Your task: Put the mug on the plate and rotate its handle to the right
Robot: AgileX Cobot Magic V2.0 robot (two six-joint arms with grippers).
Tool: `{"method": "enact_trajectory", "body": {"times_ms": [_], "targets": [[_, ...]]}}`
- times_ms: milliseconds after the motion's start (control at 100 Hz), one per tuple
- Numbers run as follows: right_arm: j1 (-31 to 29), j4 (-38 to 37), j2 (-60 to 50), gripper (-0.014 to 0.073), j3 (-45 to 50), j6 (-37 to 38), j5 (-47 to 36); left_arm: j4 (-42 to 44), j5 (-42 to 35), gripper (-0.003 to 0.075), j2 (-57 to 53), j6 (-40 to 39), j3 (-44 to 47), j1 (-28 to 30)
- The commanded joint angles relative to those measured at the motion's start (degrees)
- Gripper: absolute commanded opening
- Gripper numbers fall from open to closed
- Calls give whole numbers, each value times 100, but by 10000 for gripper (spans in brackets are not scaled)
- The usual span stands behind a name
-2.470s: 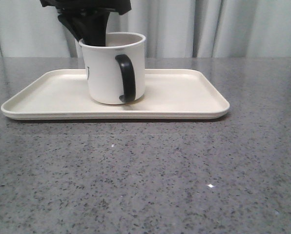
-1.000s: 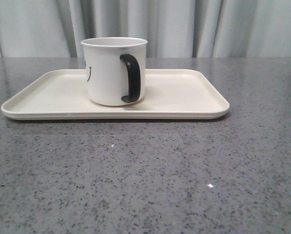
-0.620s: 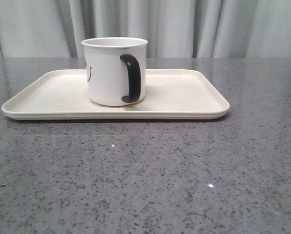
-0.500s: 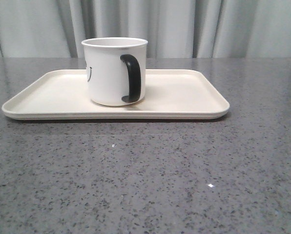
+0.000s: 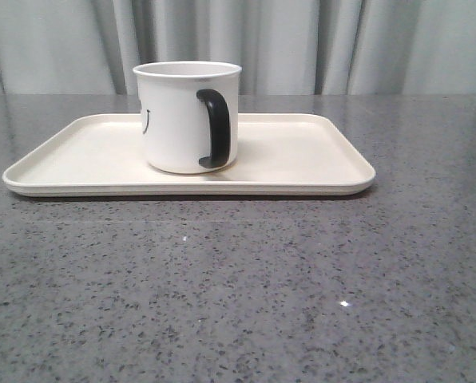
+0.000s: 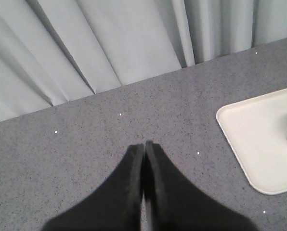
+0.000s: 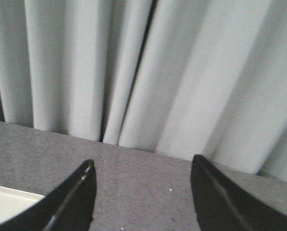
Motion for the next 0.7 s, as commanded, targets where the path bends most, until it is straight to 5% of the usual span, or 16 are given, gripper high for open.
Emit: {"method": "enact_trajectory", "body": {"times_ms": [0, 220, 690], "targets": [[170, 448, 215, 446, -405, -406, -460, 137, -195, -20, 8, -117, 31, -34], [969, 1246, 1048, 446, -1107, -1070, -127, 113, -195, -20, 8, -117, 150, -34], [2196, 1384, 2854, 446, -1445, -1156, 547, -10, -195, -20, 8, -117, 150, -34]]}}
